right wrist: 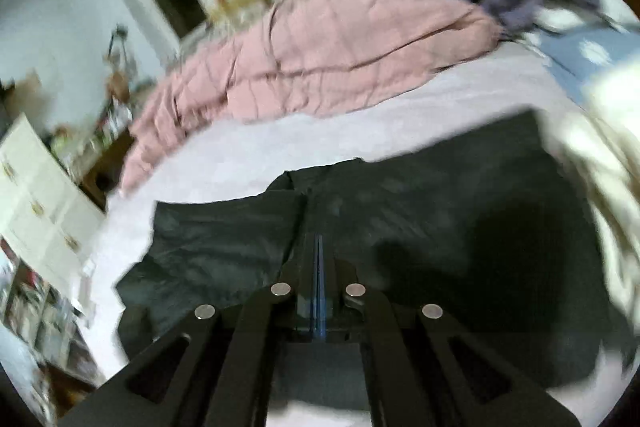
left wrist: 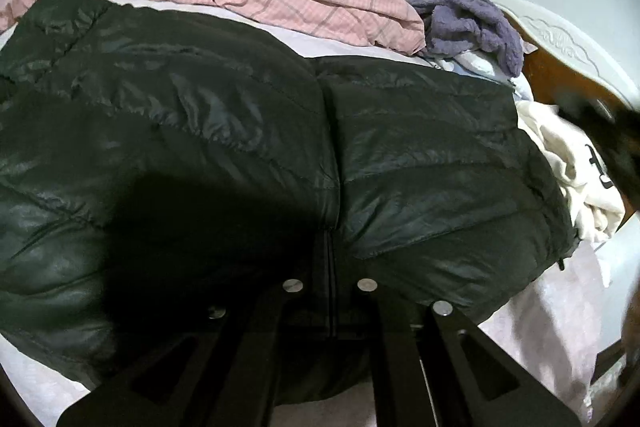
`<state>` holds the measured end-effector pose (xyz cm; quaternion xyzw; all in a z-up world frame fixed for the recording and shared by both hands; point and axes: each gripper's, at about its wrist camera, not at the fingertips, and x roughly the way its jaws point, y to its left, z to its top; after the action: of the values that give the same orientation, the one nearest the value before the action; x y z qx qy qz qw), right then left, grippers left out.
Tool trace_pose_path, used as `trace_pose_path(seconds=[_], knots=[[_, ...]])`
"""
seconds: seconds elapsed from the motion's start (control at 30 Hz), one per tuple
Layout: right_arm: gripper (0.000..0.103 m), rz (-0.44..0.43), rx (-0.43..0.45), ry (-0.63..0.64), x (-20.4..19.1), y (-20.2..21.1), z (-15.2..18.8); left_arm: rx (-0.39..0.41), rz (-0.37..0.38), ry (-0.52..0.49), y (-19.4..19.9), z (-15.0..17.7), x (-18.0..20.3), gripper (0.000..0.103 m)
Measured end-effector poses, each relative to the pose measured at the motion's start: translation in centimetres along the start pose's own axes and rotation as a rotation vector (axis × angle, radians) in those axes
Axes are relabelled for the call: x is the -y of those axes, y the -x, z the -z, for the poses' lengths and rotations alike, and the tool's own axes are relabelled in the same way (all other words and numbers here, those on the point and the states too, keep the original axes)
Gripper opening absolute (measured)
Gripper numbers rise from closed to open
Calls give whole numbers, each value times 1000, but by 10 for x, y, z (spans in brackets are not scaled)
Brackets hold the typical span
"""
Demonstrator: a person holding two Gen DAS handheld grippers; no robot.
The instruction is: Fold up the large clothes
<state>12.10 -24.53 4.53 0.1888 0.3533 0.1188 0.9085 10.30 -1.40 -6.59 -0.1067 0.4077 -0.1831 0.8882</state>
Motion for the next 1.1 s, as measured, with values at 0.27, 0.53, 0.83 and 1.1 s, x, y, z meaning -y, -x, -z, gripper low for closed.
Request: trace_pose_path(seconds=[0.27,0.53,0.83,1.1], knots=[[1,274,147,-450,88,54,94,9,-56,-66,-2,-3,9,3],[26,112,118,-770,150,32,112,20,-50,-61,0,-2,9,3],[62,81,241,-810,144,29,123,20,-61,-69,0,-2,10,3],[84,-22,285,-690,127,17,113,22,-70,-77,0,-2,11,3]])
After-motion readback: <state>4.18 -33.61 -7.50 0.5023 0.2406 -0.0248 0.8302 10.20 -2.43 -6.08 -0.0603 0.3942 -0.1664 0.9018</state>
